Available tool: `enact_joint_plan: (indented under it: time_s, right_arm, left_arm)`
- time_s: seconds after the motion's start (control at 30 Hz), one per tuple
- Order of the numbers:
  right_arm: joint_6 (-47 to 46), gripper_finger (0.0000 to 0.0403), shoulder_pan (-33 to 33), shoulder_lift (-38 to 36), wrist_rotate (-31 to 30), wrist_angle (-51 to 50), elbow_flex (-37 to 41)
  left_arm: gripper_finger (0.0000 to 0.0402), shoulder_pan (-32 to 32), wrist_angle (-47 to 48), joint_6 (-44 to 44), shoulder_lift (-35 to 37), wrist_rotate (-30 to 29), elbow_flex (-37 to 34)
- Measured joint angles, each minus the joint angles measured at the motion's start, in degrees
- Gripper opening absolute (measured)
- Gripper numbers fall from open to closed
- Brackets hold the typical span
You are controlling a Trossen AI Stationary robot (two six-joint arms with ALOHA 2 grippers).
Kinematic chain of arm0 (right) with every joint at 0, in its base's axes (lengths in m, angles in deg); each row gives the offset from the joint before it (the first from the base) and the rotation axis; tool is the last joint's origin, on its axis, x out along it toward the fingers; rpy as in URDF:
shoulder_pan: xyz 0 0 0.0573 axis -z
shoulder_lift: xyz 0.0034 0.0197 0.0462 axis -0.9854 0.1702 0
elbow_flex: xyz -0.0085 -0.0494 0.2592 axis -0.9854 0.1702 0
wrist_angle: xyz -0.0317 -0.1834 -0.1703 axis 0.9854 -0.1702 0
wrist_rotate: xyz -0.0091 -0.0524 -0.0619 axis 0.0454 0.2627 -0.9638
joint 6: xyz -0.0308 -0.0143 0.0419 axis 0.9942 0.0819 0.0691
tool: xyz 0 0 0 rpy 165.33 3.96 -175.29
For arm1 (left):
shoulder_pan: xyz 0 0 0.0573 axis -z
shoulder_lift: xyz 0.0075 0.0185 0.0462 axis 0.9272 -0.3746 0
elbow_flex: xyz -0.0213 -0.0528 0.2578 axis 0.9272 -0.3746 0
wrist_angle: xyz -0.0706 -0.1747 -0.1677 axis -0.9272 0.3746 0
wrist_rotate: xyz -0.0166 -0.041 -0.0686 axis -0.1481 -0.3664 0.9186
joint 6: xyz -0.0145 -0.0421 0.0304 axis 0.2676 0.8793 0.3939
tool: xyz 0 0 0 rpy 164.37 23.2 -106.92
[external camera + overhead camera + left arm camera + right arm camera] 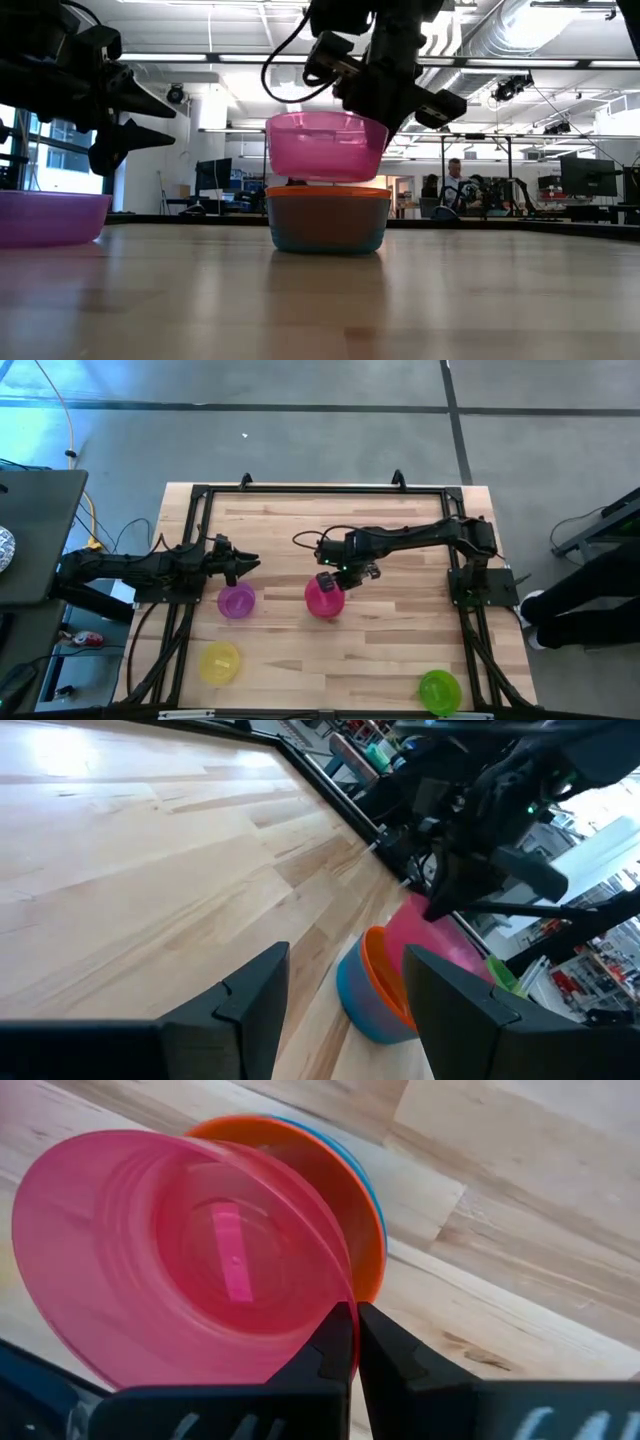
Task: Nest bowls inside each other
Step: Stack the red bowl on top of the orange bowl
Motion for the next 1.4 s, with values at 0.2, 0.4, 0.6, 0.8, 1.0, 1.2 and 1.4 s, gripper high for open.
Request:
enact_joint_plan:
  time_s: [0.2, 0.4, 0.6, 0.8, 1.0, 1.2, 1.4]
  right_arm:
    - [0.0, 0.0, -0.4, 1.4, -1.9, -0.5, 0.0]
    - [0.2, 0.0, -0.3, 1.4, -5.7, -1.9, 0.0]
    - [0.0, 0.0, -0.2, 1.7, -5.3, -1.6, 1.9]
    - [-0.5, 0.0, -0.3, 1.7, -4.5, 0.7, 3.6]
    - [0.4, 0.0, -0.3, 1.7, -4.9, 0.8, 3.6]
    - [1.5, 0.0, -0.3, 1.9, -5.5, 0.5, 3.6]
    - [1.7, 0.0, -0.3, 3.5, -4.1, 1.4, 3.5]
  left_arm:
    - [0.0184, 0.0, 0.0, 0.0, 0.0, 0.0, 0.0]
    - [0.0184, 0.0, 0.0, 0.0, 0.0, 0.0, 0.0]
    - [0.0184, 0.0, 0.0, 0.0, 0.0, 0.1, 0.0]
    - [0.0184, 0.0, 0.0, 0.0, 0.0, 0.1, 0.0]
    - [0.0184, 0.0, 0.0, 0.0, 0.0, 0.1, 0.0]
    - [0.0184, 0.0, 0.0, 0.0, 0.0, 0.1, 0.0]
    - [0.0184, 0.0, -0.1, 0.1, 0.0, 0.2, 0.0]
